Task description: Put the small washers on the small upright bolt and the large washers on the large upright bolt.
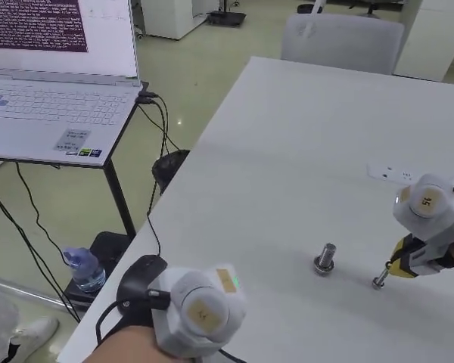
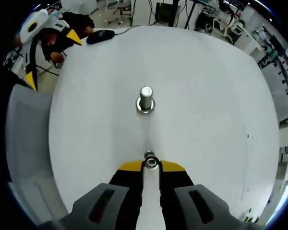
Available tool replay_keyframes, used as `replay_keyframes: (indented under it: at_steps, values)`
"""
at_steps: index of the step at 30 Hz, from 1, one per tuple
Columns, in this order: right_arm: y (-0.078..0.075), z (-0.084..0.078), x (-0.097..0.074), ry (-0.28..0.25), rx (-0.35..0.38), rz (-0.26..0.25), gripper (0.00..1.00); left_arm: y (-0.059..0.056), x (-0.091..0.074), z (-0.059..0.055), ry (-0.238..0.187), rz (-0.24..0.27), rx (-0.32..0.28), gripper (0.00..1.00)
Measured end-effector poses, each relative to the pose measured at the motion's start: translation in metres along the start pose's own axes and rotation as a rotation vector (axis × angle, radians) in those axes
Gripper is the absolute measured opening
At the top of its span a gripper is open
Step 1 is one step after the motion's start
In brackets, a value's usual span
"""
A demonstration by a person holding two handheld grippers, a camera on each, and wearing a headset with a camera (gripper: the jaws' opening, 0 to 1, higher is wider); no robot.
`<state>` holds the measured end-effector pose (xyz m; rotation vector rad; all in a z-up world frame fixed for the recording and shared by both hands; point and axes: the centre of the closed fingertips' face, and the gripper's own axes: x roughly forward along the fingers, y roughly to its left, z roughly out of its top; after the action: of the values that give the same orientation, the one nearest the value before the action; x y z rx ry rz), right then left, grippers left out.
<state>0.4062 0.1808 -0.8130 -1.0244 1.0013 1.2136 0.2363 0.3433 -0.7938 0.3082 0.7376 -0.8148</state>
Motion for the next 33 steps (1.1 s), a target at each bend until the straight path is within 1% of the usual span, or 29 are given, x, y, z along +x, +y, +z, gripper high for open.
replay_keyframes:
  at_steps: [9,21,26,28,30,33]
  values:
    - [0.001,0.000,0.007,0.021,-0.019,0.002,0.12,0.001,0.000,-0.005,0.006,-0.001,-0.010,0.89]
    - [-0.001,-0.005,0.023,0.054,-0.028,0.017,0.12,0.003,-0.001,-0.009,0.012,0.000,-0.015,0.89]
    - [0.002,-0.009,0.031,0.068,-0.022,0.030,0.13,0.004,-0.001,-0.011,0.013,0.004,-0.026,0.88]
    - [0.002,-0.011,0.035,0.074,-0.019,0.034,0.13,0.003,-0.001,-0.013,0.012,0.002,-0.033,0.88]
    - [0.001,-0.013,0.039,0.078,-0.015,0.036,0.13,0.000,0.000,-0.017,0.019,-0.004,-0.027,0.88]
    - [0.001,-0.014,0.045,0.077,-0.012,0.038,0.13,-0.001,-0.001,-0.018,0.022,-0.006,-0.036,0.87]
